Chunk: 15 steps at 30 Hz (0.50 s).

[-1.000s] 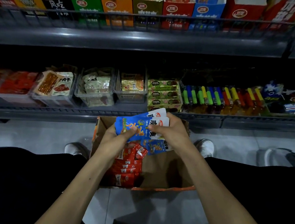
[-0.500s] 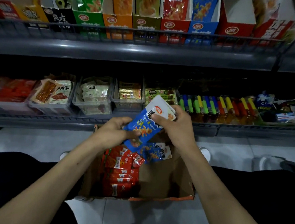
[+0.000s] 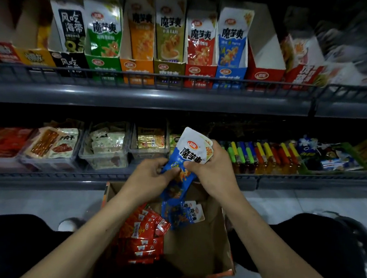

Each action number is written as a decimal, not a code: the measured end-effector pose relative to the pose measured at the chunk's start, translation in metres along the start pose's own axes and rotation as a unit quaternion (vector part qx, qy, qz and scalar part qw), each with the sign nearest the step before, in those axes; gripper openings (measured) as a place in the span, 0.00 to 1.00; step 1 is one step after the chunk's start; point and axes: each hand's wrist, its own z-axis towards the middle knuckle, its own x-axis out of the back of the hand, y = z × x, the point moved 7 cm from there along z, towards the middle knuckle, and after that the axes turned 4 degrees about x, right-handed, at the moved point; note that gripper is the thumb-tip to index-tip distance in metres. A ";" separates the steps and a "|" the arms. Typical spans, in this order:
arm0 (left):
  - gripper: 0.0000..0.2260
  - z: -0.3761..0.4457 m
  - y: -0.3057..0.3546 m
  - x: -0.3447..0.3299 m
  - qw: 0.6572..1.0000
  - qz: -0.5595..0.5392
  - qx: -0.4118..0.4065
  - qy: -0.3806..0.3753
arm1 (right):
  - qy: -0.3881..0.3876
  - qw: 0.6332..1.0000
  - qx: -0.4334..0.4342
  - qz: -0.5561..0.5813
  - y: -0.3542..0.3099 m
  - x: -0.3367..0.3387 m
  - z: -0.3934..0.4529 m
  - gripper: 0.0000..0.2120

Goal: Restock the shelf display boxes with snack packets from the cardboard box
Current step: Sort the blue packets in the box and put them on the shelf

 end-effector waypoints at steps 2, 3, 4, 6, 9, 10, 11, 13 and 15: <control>0.08 0.002 0.010 -0.003 1.000 0.004 -0.008 0.023 | 0.037 0.996 0.048 -0.067 -0.015 0.007 0.000 0.19; 0.09 0.004 0.015 -0.004 0.999 0.012 -0.013 0.034 | 0.049 0.993 0.070 -0.084 -0.022 0.010 0.001 0.17; 0.09 0.007 0.022 -0.005 0.998 0.027 -0.022 0.045 | 0.058 0.991 0.085 -0.090 -0.028 0.014 0.002 0.16; 0.08 0.012 0.041 -0.007 0.996 0.045 -0.051 0.060 | 0.063 0.990 0.092 -0.083 -0.036 0.025 0.009 0.15; 0.04 0.020 0.070 -0.011 0.997 0.001 -0.077 0.018 | 0.042 0.996 0.076 -0.032 -0.043 0.046 0.027 0.17; 0.03 0.024 0.079 -0.014 0.996 -0.013 -0.083 -0.013 | 0.042 0.996 0.079 -0.023 -0.047 0.054 0.034 0.18; 0.02 0.027 0.090 -0.015 0.995 -0.002 -0.094 -0.030 | 0.046 0.995 0.089 -0.019 -0.055 0.064 0.040 0.19; 0.02 0.040 0.113 -0.007 0.989 0.065 -0.136 0.003 | 0.065 0.992 0.108 -0.008 -0.074 0.085 0.054 0.21; 0.06 0.049 0.147 0.008 0.963 0.132 -0.220 0.083 | 0.087 0.989 0.117 -0.004 -0.094 0.107 0.071 0.20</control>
